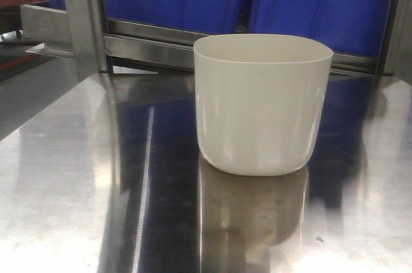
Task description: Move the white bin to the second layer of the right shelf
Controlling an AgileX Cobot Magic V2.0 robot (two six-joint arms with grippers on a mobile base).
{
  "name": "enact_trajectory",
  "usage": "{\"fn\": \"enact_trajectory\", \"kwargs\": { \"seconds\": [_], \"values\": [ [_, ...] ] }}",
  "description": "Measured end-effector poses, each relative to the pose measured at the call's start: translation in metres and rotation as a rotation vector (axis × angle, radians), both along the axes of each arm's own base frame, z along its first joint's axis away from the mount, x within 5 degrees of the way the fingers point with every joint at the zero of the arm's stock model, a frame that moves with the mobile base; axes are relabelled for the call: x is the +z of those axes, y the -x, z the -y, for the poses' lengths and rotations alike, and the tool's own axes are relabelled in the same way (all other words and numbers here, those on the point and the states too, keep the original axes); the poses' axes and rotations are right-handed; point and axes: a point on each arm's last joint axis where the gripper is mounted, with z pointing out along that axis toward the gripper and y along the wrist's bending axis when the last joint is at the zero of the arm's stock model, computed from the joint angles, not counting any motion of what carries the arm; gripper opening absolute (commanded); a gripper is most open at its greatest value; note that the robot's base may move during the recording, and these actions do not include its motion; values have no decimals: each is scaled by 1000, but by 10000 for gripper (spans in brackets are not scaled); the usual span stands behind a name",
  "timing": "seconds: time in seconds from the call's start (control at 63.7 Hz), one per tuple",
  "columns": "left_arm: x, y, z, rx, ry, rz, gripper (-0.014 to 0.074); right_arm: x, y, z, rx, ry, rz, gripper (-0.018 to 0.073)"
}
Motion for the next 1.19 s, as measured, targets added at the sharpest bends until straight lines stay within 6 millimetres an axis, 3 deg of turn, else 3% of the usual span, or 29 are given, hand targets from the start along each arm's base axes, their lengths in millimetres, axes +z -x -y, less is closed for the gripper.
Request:
{"fn": "enact_trajectory", "kwargs": {
  "seconds": [0.141, 0.251, 0.471, 0.691, 0.738, 0.895, 0.958, 1.193],
  "values": [
    [0, 0, 0, 0, 0, 0, 85, 42, -33, 0, 0, 0, -21, 51],
    [0, 0, 0, 0, 0, 0, 85, 64, -63, 0, 1, -15, -45, 51],
    [0, 0, 0, 0, 0, 0, 85, 77, -125, -7, 37, -51, -198, 51],
    [0, 0, 0, 0, 0, 0, 85, 77, -165, -54, 210, -34, -467, 61],
    [0, 0, 0, 0, 0, 0, 85, 74, -171, -67, 254, -14, -531, 90],
    [0, 0, 0, 0, 0, 0, 85, 67, -186, -108, 372, 38, -640, 426],
    [0, 0, 0, 0, 0, 0, 85, 67, -190, -116, 394, 47, -649, 508],
    [0, 0, 0, 0, 0, 0, 85, 55, -198, -125, 403, 76, -732, 529]
  ]
}}
